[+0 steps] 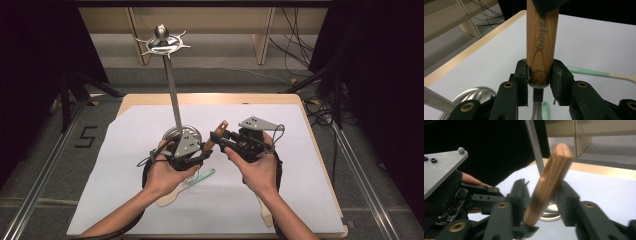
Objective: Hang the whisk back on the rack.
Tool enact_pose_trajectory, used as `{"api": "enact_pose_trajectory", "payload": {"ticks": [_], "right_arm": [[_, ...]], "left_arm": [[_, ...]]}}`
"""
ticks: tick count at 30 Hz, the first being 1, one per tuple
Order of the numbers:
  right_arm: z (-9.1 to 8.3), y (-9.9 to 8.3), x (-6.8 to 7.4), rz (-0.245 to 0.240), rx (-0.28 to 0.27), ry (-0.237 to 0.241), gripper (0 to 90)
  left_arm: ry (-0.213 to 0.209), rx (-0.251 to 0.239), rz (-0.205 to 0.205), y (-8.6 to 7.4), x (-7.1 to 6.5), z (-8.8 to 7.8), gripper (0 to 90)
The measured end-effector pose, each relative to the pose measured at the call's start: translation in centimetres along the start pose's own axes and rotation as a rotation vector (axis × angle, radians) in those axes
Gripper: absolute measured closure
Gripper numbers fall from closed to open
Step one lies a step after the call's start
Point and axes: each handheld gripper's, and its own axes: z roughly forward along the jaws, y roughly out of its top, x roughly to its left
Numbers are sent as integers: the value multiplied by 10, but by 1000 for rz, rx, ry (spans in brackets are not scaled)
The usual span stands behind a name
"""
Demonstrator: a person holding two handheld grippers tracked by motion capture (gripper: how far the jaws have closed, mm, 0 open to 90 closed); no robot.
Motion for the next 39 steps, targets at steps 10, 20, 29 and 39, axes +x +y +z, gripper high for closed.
{"api": "enact_pose_trajectory", "payload": {"ticks": [10, 20, 29, 39], "right_arm": [[-14, 19, 3, -94, 46, 136, 746], [-19, 23, 6, -203, 106, 309, 746], [-18, 18, 7, -232, 111, 344, 742], [-36, 20, 7, -257, -17, 179, 580]], "left_arm": [[-313, -97, 12, 3, 23, -10, 464], [-561, -98, -67, -3, 28, -8, 513], [-565, -88, -73, 0, 27, -12, 705], [-326, -164, -89, 16, 45, -30, 708]]}}
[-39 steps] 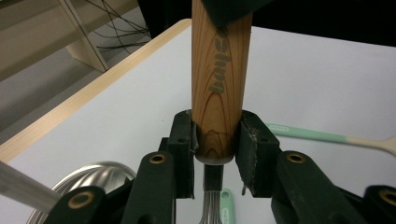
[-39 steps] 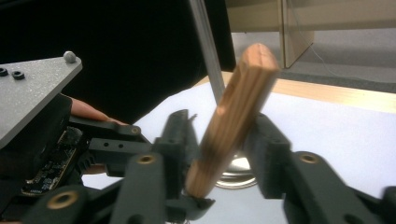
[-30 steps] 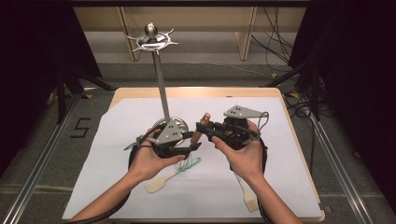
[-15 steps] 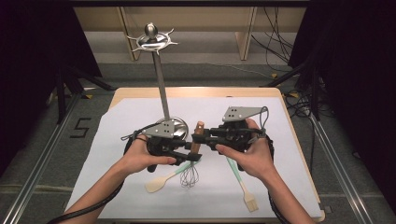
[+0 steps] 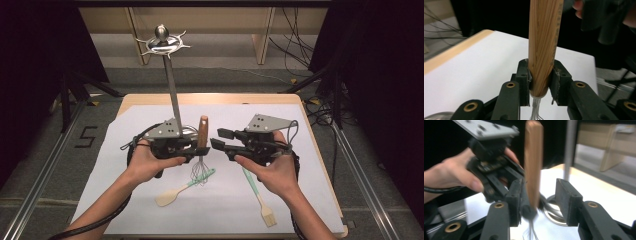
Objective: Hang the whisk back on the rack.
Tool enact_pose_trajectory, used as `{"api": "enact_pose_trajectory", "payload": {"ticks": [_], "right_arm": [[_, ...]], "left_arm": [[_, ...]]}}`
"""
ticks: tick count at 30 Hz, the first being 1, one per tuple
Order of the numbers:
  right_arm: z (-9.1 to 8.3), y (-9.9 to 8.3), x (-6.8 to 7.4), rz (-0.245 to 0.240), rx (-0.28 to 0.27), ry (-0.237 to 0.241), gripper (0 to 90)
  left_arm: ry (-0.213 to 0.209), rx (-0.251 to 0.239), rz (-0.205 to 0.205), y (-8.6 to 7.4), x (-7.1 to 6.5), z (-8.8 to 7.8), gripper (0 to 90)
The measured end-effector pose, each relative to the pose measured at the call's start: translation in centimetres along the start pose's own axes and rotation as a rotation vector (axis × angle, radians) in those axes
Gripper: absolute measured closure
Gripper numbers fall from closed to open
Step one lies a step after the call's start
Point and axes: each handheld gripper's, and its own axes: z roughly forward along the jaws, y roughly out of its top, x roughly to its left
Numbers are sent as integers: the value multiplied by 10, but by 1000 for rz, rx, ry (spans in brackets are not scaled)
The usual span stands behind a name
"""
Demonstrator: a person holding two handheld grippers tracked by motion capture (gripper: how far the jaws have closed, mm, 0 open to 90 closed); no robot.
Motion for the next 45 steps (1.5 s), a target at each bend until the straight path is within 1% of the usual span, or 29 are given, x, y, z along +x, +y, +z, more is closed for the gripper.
{"api": "enact_pose_trajectory", "payload": {"ticks": [1, 3, 4, 5, 6, 7, 9, 10, 11, 13, 14, 15, 16, 17, 18, 19, 20, 21, 23, 24, 25, 28, 35, 36, 38, 41, 43, 44, 45], "right_arm": [[-4, -1, 0, 13, 23, -6, 580], [-8, -6, 1, 34, 10, -58, 580], [-10, -8, -2, -2, 13, -65, 580], [-12, -11, -2, 13, 25, -76, 580], [-16, -17, -2, 18, 44, -112, 580], [-16, -17, -2, 18, 44, -112, 580], [-18, -24, -4, -8, 57, -144, 590], [-18, -27, -3, 17, 67, -152, 593], [-18, -30, -5, -6, 64, -156, 598], [-19, -36, -4, 6, 84, -178, 604], [-19, -39, -5, -14, 86, -194, 603], [-19, -42, -4, 7, 94, -197, 599], [-20, -47, -4, 8, 100, -234, 568], [-20, -47, -4, 8, 100, -234, 568], [-19, -49, -5, -15, 85, -261, 545], [-20, -51, -4, -8, 77, -293, 533], [-21, -52, -4, -8, 76, -294, 531], [-22, -52, -7, -39, 71, -299, 532], [-22, -54, -9, -18, 59, -316, 550], [-23, -55, -11, -34, 61, -318, 559], [-24, -55, -9, -23, 83, -320, 572], [-24, -57, -11, -48, 63, -328, 583], [-28, -60, -11, 1, 76, -356, 585], [-26, -61, -11, 4, 52, -374, 589], [-27, -62, -13, -8, 57, -366, 600], [-28, -62, -13, -20, 64, -358, 610], [-29, -61, -13, -22, 72, -362, 610], [-28, -62, -13, -9, 57, -364, 612], [-28, -62, -13, -9, 57, -364, 612]], "left_arm": [[14, -11, -1, 2, 2, -3, 708], [66, -26, -6, 7, 5, -9, 708], [89, -32, -8, 10, 6, -12, 708], [116, -32, -4, 12, 7, -15, 708], [135, -35, -7, 14, 8, -17, 708], [146, -36, -5, 16, 9, -19, 708], [156, -45, 0, 19, 11, -21, 708], [163, -42, 4, 21, 12, -23, 708], [165, -45, 7, 23, 13, -24, 708], [176, -56, -7, 27, 14, -27, 707], [179, -59, -3, 29, 15, -28, 708], [182, -64, -5, 30, 16, -29, 708], [186, -66, -3, 32, 16, -30, 707], [190, -69, -1, 33, 17, -31, 707], [190, -70, 2, 34, 17, -31, 707], [192, -72, 2, 35, 17, -32, 707], [193, -73, 4, 36, 17, -32, 707], [194, -76, 3, 37, 17, -33, 707], [201, -83, 2, 38, 18, -33, 707], [206, -88, -1, 39, 18, -34, 707], [211, -89, -2, 39, 19, -35, 707], [227, -97, -10, 42, 21, -36, 707], [260, -103, -3, 50, 21, -38, 708], [263, -100, -4, 52, 21, -39, 707], [272, -92, 52, 55, 27, -41, 708], [289, -84, 67, 60, 33, -43, 708], [292, -86, 67, 61, 34, -44, 708], [296, -87, 45, 62, 33, -44, 708], [303, -87, 52, 63, 34, -45, 708]]}}
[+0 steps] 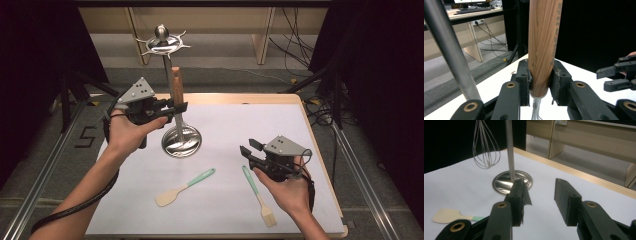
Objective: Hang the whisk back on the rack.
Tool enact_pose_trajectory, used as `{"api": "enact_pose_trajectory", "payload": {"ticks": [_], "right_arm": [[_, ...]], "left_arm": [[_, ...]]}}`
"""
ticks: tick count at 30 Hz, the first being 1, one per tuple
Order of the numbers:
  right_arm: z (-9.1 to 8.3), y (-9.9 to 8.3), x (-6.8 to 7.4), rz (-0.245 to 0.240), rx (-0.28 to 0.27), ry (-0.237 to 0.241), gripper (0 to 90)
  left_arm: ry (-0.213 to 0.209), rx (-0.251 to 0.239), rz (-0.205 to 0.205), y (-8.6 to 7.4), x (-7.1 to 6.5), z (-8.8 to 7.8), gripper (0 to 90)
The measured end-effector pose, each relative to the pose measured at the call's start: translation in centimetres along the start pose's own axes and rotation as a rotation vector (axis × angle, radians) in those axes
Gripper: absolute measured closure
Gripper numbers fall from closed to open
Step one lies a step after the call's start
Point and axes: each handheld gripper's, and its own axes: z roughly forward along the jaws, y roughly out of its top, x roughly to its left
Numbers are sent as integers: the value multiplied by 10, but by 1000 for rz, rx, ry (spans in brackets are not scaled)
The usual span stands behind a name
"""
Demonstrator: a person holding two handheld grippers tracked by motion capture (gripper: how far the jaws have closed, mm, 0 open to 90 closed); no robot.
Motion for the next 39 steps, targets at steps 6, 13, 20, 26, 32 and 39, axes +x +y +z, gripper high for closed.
{"api": "enact_pose_trajectory", "payload": {"ticks": [6, 13, 20, 26, 32, 39], "right_arm": [[0, -1, 0, -3, 27, 4, 612], [1, -1, 3, 15, 19, 6, 613], [2, -1, 2, 2, -2, 12, 613], [1, -1, 3, 8, 36, 11, 612], [1, -1, 4, 20, 43, 11, 613], [2, -2, 3, 9, 43, 15, 613]], "left_arm": [[9, -2, 1, 6, 3, -1, 708], [23, 4, -14, 10, 9, -1, 708], [35, 14, -15, 12, 17, 3, 708], [39, 4, -95, 12, 17, 4, 708], [47, 10, -104, 12, 22, 4, 708], [52, 5, -114, 11, 25, 7, 708]]}}
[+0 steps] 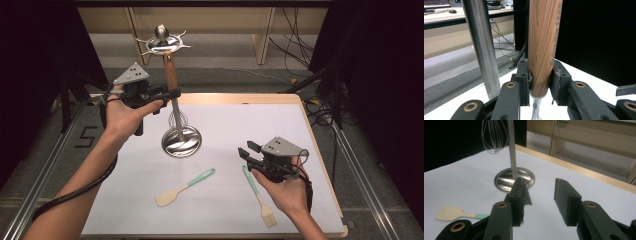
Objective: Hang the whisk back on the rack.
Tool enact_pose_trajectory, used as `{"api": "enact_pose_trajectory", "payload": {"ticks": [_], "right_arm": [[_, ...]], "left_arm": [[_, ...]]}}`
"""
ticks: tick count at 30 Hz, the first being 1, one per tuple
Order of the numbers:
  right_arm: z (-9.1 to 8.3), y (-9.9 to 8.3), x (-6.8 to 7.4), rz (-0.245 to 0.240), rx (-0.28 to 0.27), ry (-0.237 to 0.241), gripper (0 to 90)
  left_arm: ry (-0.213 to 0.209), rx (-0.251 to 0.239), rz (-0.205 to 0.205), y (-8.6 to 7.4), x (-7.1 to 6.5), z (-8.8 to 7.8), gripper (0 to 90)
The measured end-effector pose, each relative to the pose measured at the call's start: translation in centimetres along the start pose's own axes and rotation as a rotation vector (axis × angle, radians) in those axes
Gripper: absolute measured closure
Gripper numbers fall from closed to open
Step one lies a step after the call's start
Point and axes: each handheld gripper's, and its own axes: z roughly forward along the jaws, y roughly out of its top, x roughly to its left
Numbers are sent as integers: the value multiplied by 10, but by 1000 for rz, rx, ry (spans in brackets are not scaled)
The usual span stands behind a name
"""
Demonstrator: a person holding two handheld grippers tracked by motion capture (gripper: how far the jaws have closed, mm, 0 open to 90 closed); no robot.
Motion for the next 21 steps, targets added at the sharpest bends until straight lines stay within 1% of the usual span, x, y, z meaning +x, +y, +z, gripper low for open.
{"api": "enact_pose_trajectory", "payload": {"ticks": [1, 2, 3, 4, 5, 7, 8, 10, 11, 12, 13, 14, 19, 20, 21], "right_arm": [[0, 0, -1, -15, -8, -13, 613], [0, 0, -2, -16, -10, -13, 613], [0, 0, -2, -16, -10, -13, 613], [0, -1, -1, -1, 3, -7, 614], [0, -1, -2, -13, -10, -17, 614], [1, -1, -3, -21, -13, -21, 614], [0, -1, -2, -6, -8, -18, 614], [1, -1, -2, -4, -7, -19, 614], [0, -2, -1, 10, -6, -22, 614], [0, -2, 0, 26, 7, -16, 614], [0, -2, 0, 26, 7, -16, 614], [0, -2, -1, 9, -3, -23, 614], [1, -3, -1, 10, -1, -25, 614], [1, -3, -3, -3, -1, -20, 613], [1, -3, -2, 6, 9, -19, 613]], "left_arm": [[2, -1, -5, 0, 0, 0, 708], [0, -2, -4, -1, 1, 1, 708], [4, 0, -5, -1, 1, 1, 708], [6, 0, -7, -1, 2, 1, 708], [7, -2, -13, -1, 2, 1, 708], [7, -4, -13, -1, 3, 2, 708], [9, -4, -13, -1, 3, 2, 708], [9, -4, -13, -1, 4, 2, 708], [11, -5, -15, -2, 4, 2, 708], [13, -8, -18, -2, 5, 2, 707], [13, -8, -18, -2, 5, 2, 707], [13, -10, -17, -3, 5, 2, 707], [18, -8, -21, -5, 7, 2, 706], [17, -7, -18, -6, 8, 2, 706], [17, 0, -16, -6, 8, 2, 704]]}}
